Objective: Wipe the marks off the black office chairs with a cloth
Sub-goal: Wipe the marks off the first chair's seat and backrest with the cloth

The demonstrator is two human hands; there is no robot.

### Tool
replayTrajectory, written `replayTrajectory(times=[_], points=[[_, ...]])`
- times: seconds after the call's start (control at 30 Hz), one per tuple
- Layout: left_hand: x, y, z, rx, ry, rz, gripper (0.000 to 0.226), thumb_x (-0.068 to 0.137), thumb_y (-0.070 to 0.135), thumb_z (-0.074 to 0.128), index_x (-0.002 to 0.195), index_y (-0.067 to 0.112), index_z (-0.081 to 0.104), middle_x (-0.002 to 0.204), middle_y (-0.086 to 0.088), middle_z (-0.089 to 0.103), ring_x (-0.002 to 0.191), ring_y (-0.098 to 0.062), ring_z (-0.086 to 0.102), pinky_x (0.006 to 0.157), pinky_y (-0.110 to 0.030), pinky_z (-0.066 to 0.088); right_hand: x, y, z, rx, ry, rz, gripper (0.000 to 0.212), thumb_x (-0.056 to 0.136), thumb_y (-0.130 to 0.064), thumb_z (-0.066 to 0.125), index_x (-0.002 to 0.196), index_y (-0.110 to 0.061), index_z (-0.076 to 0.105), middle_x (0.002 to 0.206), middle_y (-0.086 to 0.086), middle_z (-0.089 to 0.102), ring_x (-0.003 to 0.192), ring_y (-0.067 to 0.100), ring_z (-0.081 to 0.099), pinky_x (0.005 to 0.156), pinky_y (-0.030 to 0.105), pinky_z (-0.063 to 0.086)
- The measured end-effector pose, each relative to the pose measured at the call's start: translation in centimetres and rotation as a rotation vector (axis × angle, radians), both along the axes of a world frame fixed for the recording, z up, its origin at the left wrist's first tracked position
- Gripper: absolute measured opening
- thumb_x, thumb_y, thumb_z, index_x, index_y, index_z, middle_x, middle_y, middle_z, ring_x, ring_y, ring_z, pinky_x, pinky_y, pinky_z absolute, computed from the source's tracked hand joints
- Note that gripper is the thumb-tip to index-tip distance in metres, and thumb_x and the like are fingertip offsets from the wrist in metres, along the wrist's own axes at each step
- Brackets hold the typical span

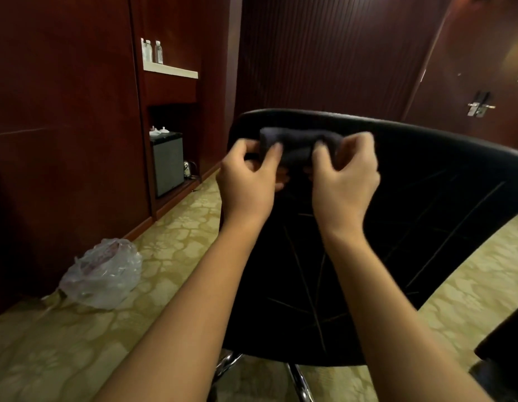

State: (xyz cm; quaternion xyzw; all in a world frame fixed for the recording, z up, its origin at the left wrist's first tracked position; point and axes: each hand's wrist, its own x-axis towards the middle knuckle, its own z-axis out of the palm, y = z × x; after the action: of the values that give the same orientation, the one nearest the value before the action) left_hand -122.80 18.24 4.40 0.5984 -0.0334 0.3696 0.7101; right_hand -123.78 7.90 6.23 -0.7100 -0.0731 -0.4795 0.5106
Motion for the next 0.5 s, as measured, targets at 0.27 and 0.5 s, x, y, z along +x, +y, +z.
replayTrajectory(times=[0.27, 0.5], points=[[1.2, -1.0, -13.1, -0.109, 0.196, 0.008, 0.01, 0.093, 0.018, 0.068, 0.094, 0.014, 0.058, 0.072, -0.004, 0.071, 0.064, -0.015, 0.072, 0.059, -0.033, 0.059, 1.9, 1.0, -12.8, 0.016, 0.181, 0.002, 0.016, 0.09, -0.019, 0.066, 0.089, -0.016, 0.05, 0.073, -0.009, 0.058, 0.064, 0.009, 0.058, 0.063, 0.027, 0.048], [0.3, -1.1, -16.6, -0.141, 0.382, 0.007, 0.013, 0.094, 0.015, 0.065, 0.104, 0.01, 0.059, 0.074, -0.01, 0.072, 0.058, -0.021, 0.071, 0.052, -0.029, 0.057, 1.0, 1.0, -17.1, 0.171, 0.43, 0.101, 0.018, 0.094, -0.024, 0.063, 0.092, -0.011, 0.05, 0.064, -0.004, 0.059, 0.057, 0.01, 0.059, 0.063, 0.041, 0.051]])
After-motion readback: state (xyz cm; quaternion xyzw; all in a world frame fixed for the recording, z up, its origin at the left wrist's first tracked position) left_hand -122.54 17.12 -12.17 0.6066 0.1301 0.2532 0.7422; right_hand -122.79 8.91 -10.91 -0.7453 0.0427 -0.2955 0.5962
